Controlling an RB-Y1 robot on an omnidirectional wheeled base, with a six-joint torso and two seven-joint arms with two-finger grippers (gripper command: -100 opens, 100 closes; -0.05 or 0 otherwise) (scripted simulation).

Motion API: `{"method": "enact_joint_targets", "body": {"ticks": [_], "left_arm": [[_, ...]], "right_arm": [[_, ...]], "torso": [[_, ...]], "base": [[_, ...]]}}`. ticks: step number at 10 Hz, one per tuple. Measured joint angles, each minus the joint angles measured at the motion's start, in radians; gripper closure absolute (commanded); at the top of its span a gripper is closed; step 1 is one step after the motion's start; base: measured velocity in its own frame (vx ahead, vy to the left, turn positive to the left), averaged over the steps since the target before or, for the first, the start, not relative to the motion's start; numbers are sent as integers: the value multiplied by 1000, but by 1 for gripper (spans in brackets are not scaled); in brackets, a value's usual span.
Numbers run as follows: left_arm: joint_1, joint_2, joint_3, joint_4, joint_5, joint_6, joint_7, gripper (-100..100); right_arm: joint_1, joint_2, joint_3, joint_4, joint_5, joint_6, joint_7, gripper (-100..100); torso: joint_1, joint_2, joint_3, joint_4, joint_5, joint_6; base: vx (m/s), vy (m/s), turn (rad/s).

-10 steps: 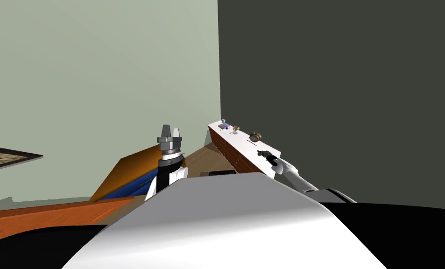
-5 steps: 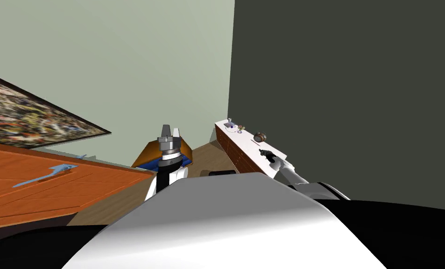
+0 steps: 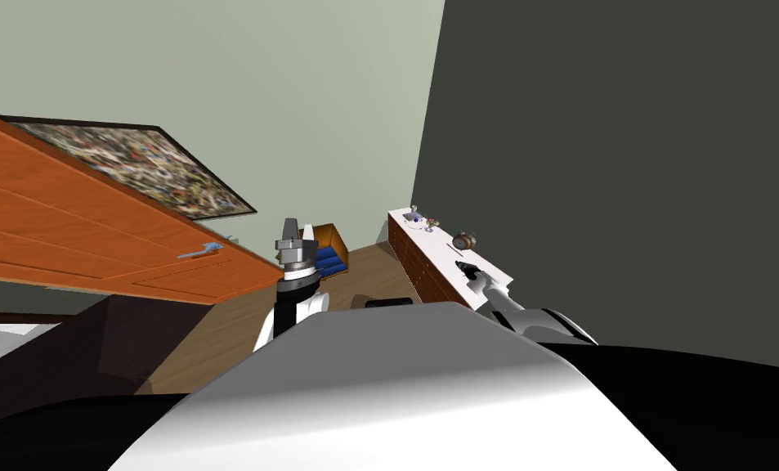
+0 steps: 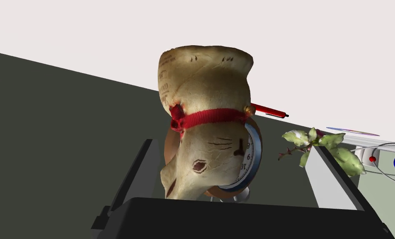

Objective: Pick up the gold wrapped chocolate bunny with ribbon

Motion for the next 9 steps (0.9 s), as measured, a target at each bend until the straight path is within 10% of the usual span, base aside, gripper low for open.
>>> {"method": "enact_joint_targets", "body": {"ticks": [1, 2, 6, 7, 8, 9], "left_arm": [[0, 0, 0, 0, 0, 0, 0, 0], [0, 0, 0, 0, 0, 0, 0, 0], [1, 0, 0, 0, 0, 0, 0, 0], [1, 0, 0, 0, 0, 0, 0, 0], [1, 0, 0, 0, 0, 0, 0, 0], [1, 0, 0, 0, 0, 0, 0, 0]], "right_arm": [[-13, 5, -12, 25, 2, 8, 2, -100], [-14, 5, -13, 28, 2, 9, 2, 100], [-14, 6, -14, 28, 0, 9, 0, 100], [-14, 6, -14, 28, 0, 9, 0, 0], [-14, 6, -14, 28, 0, 9, 0, 100], [-8, 5, -14, 24, 12, -10, 4, 100]], "torso": [[1, -2, -1, -1, -1, 1], [1, -7, -4, -2, 0, 1], [2, -13, -8, -3, 0, 0], [2, -13, -8, -3, 0, 0], [2, -13, -8, -3, 0, 0], [2, -20, -11, -5, 2, 3]], "base": [[-49, -3, 27], [-12, -2, -13], [0, 0, 0], [0, 0, 0], [157, 0, -339], [187, 34, -277]]}}
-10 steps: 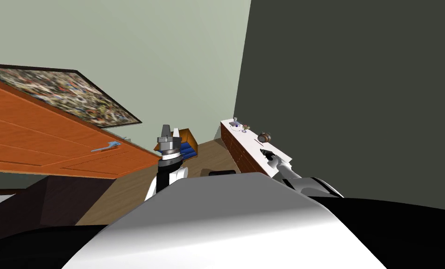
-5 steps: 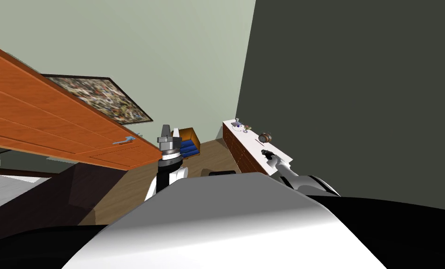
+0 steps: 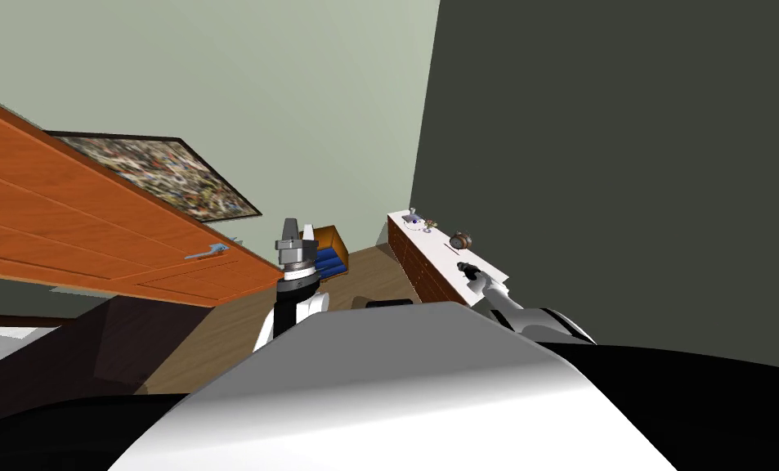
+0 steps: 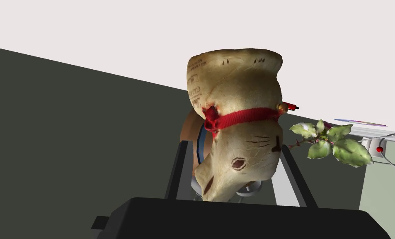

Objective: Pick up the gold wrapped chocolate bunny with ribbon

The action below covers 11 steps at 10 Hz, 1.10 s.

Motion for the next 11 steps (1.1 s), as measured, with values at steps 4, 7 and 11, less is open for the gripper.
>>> {"method": "enact_joint_targets", "body": {"ticks": [4, 7, 11], "left_arm": [[0, 0, 0, 0, 0, 0, 0, 0], [0, 0, 0, 0, 0, 0, 0, 0], [0, 0, 0, 0, 0, 0, 0, 0]], "right_arm": [[68, -34, 47, -82, -2, -46, -2, 100], [153, -76, 115, -205, -16, -69, -20, 100], [219, -107, 152, -296, -4, -155, -13, 100]], "torso": [[1, -5, -3, -1, 0, -2], [3, -8, -5, -2, 0, -2], [4, -8, -5, -2, 0, -4]], "base": [[177, 29, -280], [223, 46, -370], [215, 86, -387]]}}
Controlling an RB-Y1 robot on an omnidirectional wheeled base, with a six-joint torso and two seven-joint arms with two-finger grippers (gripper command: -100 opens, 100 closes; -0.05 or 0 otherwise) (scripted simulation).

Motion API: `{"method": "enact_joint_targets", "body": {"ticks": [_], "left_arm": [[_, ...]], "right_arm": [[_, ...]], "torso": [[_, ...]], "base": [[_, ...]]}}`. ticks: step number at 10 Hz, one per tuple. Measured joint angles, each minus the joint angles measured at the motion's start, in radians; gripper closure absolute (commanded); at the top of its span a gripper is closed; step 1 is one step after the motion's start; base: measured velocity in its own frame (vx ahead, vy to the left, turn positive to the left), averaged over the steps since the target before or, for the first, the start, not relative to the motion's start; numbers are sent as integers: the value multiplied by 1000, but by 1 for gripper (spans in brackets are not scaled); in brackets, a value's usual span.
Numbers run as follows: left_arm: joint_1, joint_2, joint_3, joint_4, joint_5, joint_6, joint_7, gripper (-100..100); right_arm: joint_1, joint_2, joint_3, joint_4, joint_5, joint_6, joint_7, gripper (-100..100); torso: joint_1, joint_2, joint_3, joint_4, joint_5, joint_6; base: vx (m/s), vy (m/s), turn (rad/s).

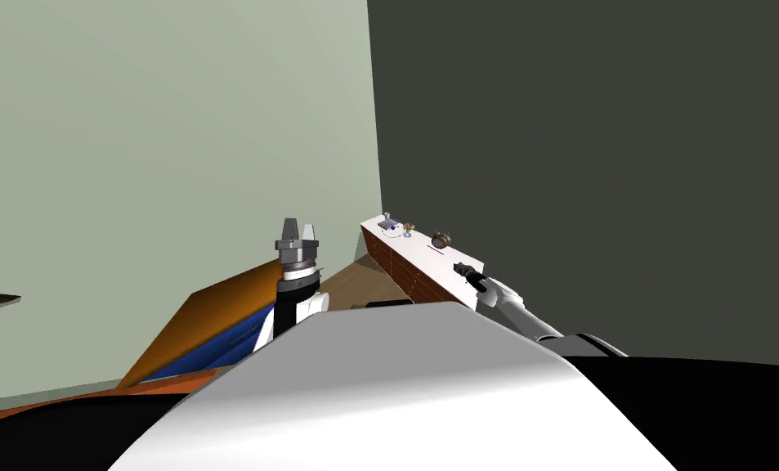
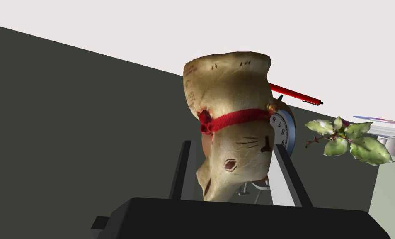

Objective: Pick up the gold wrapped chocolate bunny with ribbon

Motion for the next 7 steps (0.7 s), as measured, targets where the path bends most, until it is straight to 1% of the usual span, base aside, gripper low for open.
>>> {"method": "enact_joint_targets", "body": {"ticks": [1, 2, 3, 4, 5, 6, 7], "left_arm": [[0, 0, 0, 0, 0, 0, 0, 0], [0, 0, 0, 0, 0, 0, 0, 0], [0, 0, 0, 0, 0, 0, 0, 0], [0, 0, 0, 0, 0, 0, 0, 0], [0, 0, 0, 0, 0, 0, 0, 0], [0, 0, 0, 0, 0, 0, 0, 0], [-1, 0, 0, 0, 0, 0, 0, 0]], "right_arm": [[23, -10, 14, -25, 1, -17, -1, 100], [42, -16, 22, -51, 1, -24, -1, 100], [69, -35, 43, -93, -3, -32, -10, 100], [83, -40, 62, -103, 2, -60, -7, 100], [98, -46, 70, -118, 2, -80, -5, 100], [112, -56, 77, -151, 0, -78, -11, 100], [112, -56, 78, -156, 0, -77, -13, 0]], "torso": [[1, 1, 0, -1, 0, 2], [0, 4, 2, 1, 0, -1], [0, 5, 3, 1, 0, 1], [1, 2, 1, 0, -1, 0], [0, 2, 1, 0, 0, -1], [-4, 6, 3, 2, -1, -3], [-7, 9, 5, 2, -2, -2]], "base": [[132, 99, -224], [136, 98, -333], [204, 117, -422], [166, 107, -302], [77, 49, -65], [24, 13, 15], [8, 6, 3]]}}
